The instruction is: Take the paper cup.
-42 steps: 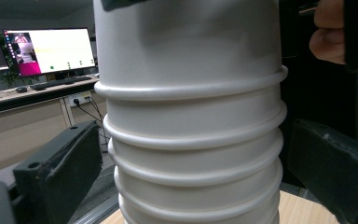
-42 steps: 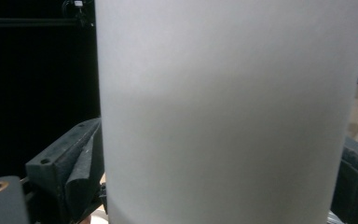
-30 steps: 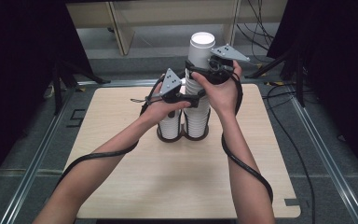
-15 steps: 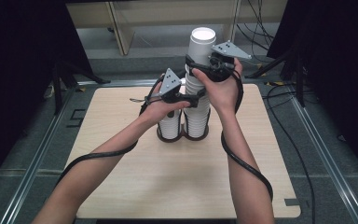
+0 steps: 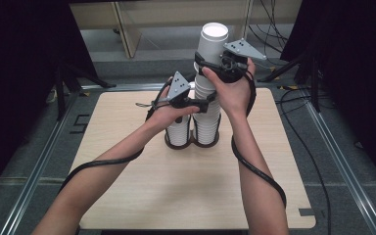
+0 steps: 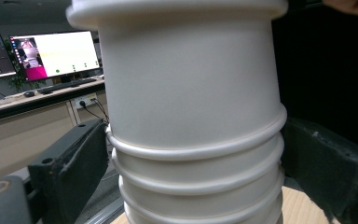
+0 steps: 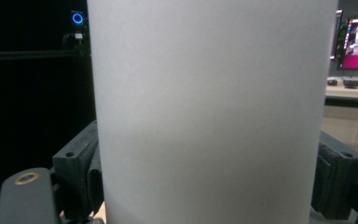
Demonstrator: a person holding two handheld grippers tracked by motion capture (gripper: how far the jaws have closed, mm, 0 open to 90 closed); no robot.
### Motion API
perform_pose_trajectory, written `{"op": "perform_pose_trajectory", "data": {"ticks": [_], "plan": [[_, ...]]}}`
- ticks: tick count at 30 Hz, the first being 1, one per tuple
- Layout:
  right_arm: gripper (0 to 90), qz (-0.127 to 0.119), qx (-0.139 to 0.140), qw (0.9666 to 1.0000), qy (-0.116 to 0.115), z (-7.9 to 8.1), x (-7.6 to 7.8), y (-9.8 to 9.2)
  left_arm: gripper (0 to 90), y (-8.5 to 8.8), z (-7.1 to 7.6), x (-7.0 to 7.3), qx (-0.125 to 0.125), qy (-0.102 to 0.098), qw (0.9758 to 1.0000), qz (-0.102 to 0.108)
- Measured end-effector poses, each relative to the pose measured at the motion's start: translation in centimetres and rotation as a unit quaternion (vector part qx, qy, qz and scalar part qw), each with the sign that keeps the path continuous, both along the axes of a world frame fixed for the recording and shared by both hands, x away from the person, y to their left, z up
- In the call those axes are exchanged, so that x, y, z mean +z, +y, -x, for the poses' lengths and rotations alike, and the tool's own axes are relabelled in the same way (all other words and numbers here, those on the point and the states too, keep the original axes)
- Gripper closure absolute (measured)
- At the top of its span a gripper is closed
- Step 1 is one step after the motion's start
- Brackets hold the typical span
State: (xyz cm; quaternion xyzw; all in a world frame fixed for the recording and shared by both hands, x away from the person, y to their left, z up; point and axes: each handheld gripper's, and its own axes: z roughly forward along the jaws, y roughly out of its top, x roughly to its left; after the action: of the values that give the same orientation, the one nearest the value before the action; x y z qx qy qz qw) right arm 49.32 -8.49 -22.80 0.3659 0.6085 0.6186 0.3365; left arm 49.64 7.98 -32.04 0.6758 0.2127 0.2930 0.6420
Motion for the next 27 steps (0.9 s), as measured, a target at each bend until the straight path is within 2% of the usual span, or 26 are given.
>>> {"op": "perform_pose_trajectory", "data": {"ticks": [3,15,17,18,21,26,27], "plan": [[16.3,-0.012,-0.004,0.9999,-0.002,0.2,0.3,0.2,7.4,0.2,0.0,0.0,0.003,-0.003,0.9999,-0.016],[16.9,-0.019,-0.005,0.9995,-0.026,0.4,1.8,0.3,7.7,0.2,0.1,0.2,0.001,-0.006,0.9999,-0.009],[17.0,-0.026,-0.003,0.9994,-0.022,0.5,2.0,0.4,7.8,0.2,0.1,0.2,0.001,-0.006,1.0,-0.008],[17.1,-0.021,-0.005,0.9992,-0.034,0.5,2.3,0.3,7.8,0.2,0.1,0.2,0.001,-0.005,1.0,-0.008],[17.5,-0.021,-0.006,0.9992,-0.034,0.6,2.6,0.4,7.9,0.2,0.1,0.1,0.002,-0.007,0.9999,-0.009],[17.8,-0.02,-0.009,0.9988,-0.045,0.7,3.2,0.3,7.8,-0.1,0.1,0.0,-0.001,-0.011,0.9999,0.008],[17.8,-0.02,-0.008,0.9988,-0.044,0.8,3.3,0.3,7.9,0.0,0.2,0.0,0.002,-0.006,1.0,0.006]]}}
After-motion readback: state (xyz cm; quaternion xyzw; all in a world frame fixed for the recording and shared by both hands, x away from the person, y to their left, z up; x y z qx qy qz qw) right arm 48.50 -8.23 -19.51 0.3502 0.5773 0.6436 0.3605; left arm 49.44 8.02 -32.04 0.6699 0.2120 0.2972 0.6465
